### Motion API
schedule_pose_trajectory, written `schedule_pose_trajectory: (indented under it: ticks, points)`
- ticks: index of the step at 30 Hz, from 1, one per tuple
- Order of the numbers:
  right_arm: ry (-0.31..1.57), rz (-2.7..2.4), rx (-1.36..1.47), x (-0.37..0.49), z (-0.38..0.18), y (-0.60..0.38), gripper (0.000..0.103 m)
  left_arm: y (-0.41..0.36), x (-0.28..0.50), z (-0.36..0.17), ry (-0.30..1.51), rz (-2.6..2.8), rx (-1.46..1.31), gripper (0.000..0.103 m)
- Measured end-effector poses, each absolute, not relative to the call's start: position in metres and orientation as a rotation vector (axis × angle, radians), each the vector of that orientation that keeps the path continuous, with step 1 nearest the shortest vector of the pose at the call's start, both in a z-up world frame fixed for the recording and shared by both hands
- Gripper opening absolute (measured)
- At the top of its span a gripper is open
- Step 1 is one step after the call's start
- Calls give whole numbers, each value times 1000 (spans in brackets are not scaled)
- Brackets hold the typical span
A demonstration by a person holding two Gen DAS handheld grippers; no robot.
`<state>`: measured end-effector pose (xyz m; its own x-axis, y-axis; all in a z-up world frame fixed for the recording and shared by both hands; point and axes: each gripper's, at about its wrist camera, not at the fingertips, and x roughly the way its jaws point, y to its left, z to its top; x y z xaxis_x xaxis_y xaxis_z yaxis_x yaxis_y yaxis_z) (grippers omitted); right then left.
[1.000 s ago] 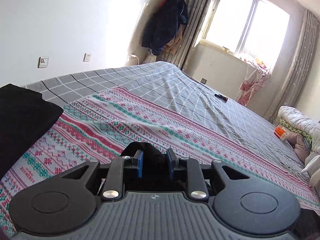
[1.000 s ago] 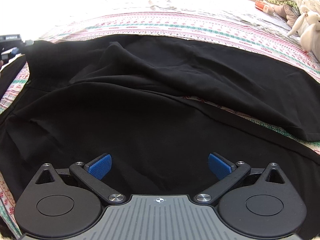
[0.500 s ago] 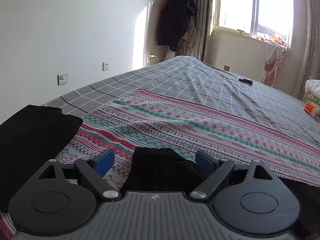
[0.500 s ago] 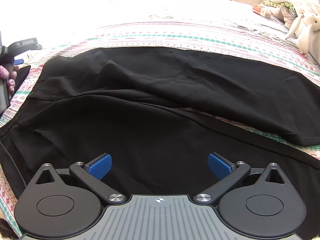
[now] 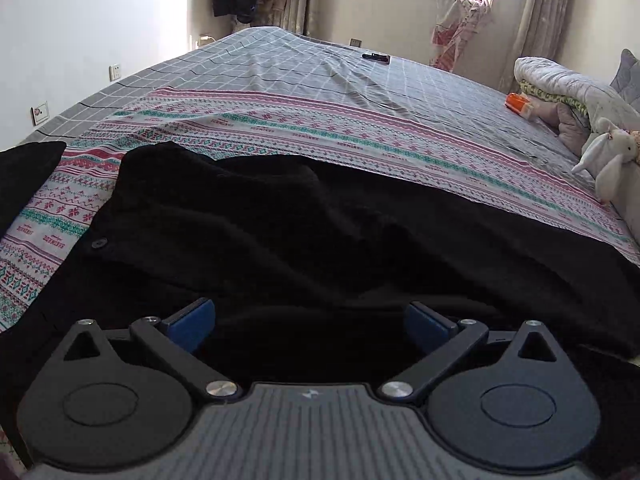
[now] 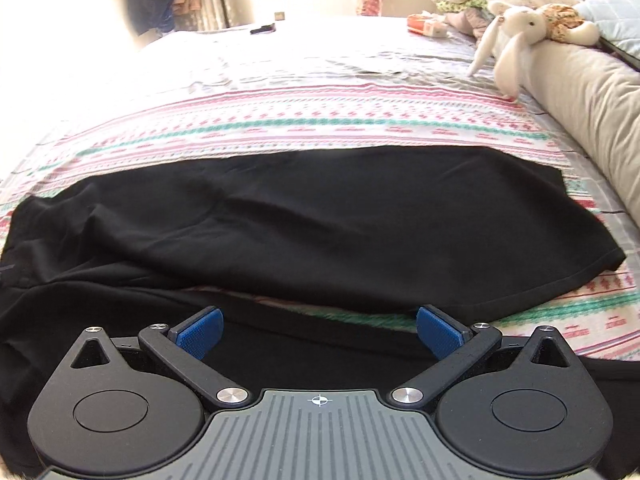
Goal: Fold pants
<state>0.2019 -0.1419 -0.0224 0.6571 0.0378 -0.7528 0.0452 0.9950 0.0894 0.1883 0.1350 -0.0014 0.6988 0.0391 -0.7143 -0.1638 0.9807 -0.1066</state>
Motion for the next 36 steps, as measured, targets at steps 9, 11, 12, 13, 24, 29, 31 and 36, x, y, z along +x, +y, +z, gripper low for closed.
schedule_pose_trajectory:
  ticks: [9,11,12,13,24,29,31,36]
  points:
    - [801,-313,171,238,-26,-324,97,28,185,-45,785,-136,-174,103]
    - [791,-358,186,249,-29,-362,93,10,192,-53,809,-195,-175,103]
    - [790,-375,187,253,-31,-376,92,0,196,-56,813,-223,-182,103]
    - [790,-388,188,261,-35,-389,88,-7,199,-58,805,-248,-195,103]
    - [793,-324,176,353,-98,-435,60,-58,198,-71,668,-340,-88,103]
    - [749,-245,114,370,-91,-420,2,-65,192,-72,673,-332,-40,103]
    - [723,-284,-33,379,-87,-409,1,-68,195,-72,674,-324,-38,103]
    - [683,-368,-137,409,-82,-412,1,-73,195,-73,673,-344,-55,103]
